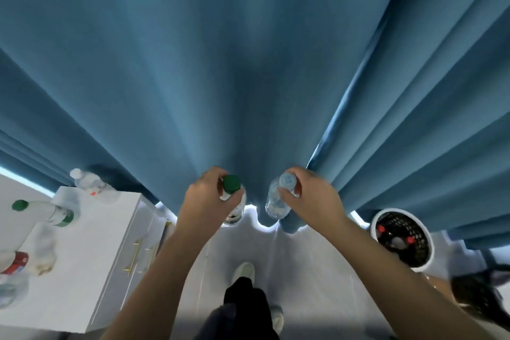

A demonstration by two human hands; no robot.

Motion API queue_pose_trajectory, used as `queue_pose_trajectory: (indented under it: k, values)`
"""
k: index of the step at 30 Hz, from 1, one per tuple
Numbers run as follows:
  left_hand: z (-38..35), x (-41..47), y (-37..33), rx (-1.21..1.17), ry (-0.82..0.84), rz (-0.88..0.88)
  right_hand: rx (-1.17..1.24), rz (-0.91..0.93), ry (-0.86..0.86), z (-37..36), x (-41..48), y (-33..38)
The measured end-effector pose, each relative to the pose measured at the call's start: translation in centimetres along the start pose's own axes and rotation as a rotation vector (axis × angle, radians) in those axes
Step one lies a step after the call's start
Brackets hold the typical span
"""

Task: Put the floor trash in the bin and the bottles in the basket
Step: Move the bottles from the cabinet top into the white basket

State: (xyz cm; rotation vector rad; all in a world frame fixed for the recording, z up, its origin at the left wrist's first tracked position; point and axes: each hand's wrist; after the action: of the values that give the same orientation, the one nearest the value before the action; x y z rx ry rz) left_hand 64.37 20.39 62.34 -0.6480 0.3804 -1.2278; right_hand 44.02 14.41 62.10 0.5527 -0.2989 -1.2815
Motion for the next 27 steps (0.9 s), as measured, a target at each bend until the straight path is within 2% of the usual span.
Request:
queue_pose_trajectory:
  k: [15,20,27]
  values:
    - [-15.1,3.3,-15.7,-0.046,0.382,-0.199,0.019,-0.226,-0.177,9.7,-1.7,-17.2]
    - [-22.0,5.2,-21.3,-0.021,0.498,-0.214,0.032,-0.267,-0.175,12.7,-0.7,-24.4]
    - [-30.9,6.2,-28.8,0.073,0.633,-0.251,-0.018,-0.424,-0.194,17.2,-1.3,-35.2]
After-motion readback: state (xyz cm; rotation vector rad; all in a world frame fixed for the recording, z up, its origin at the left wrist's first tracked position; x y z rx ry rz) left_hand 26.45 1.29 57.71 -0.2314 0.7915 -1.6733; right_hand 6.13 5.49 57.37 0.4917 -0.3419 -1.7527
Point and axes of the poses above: each hand's wrist, its own x-axis towards the middle knuckle, its own z-axis out of the back of the hand, y = z × x, and after that the axes turned 2 degrees about x, right-handed
